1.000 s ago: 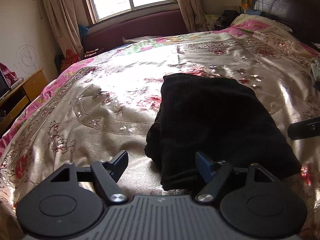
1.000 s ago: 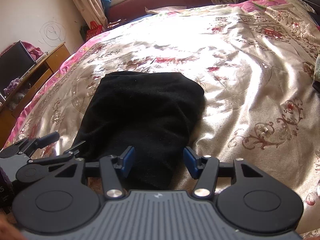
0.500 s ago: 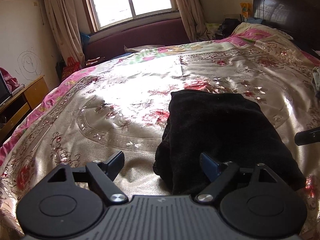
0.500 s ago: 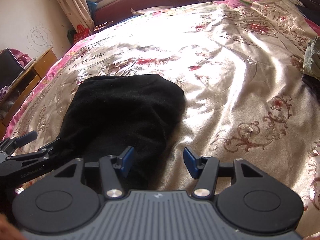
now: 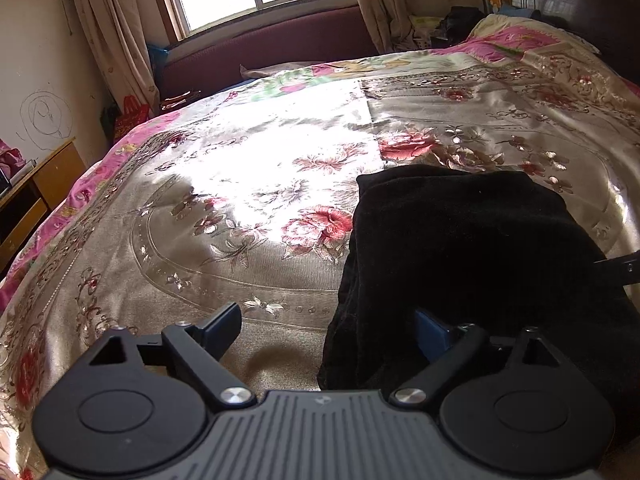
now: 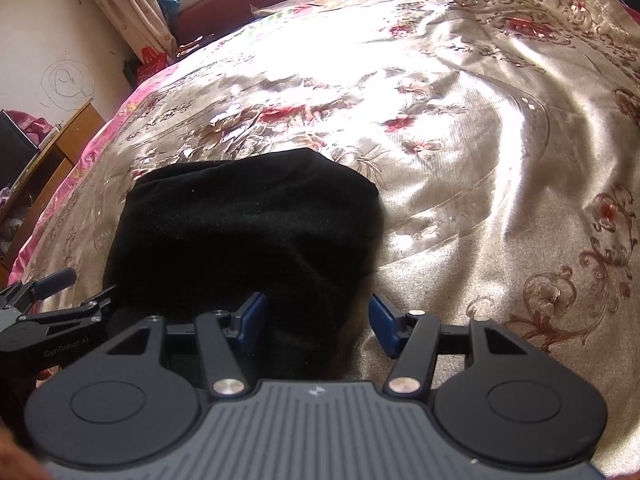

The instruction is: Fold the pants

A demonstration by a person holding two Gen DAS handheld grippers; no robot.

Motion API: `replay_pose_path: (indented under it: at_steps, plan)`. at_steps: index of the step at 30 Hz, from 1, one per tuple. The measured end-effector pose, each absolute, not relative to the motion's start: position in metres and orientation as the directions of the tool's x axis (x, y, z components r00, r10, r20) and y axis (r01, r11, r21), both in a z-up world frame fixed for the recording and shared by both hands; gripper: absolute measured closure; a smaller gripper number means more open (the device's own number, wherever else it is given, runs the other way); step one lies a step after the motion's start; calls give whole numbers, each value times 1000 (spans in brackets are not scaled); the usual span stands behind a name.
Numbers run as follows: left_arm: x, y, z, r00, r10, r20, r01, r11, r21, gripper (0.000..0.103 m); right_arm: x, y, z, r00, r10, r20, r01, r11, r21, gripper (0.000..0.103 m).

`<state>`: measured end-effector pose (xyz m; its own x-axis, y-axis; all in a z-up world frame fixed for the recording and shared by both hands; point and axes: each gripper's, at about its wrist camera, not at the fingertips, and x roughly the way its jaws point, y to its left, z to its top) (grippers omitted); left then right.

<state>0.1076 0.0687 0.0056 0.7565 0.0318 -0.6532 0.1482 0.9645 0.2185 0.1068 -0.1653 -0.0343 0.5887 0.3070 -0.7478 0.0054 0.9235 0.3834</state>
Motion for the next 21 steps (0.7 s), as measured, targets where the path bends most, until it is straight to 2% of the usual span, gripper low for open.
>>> replay_pose_path:
  at_steps: [3,6,8,13,19,21]
  plan:
    - [115,72,0,753,25,-657,164,961,224,0,125,-162,-41,567,345,-748,6,906,423,44]
    - [123,82,-1,731,4,-682,158,972,176,0,131,-158,-42,560,323,-763,10,918,396,38]
    - [114,85,8,748,-8,-664,142,979,147,0,121,-160,-34,586,315,-747,2,921,389,39]
    - [89,70,17,784,15,-621,138,971,197,0,102,-158,-25,613,263,-745,-33,951,308,39]
    - [81,60,27,782,-25,-623,183,965,190,0,92,-171,-32,577,317,-753,17,916,400,39]
    - [71,60,36,783,-67,-618,204,967,153,0,83,-173,-29,584,331,-741,16,908,418,39]
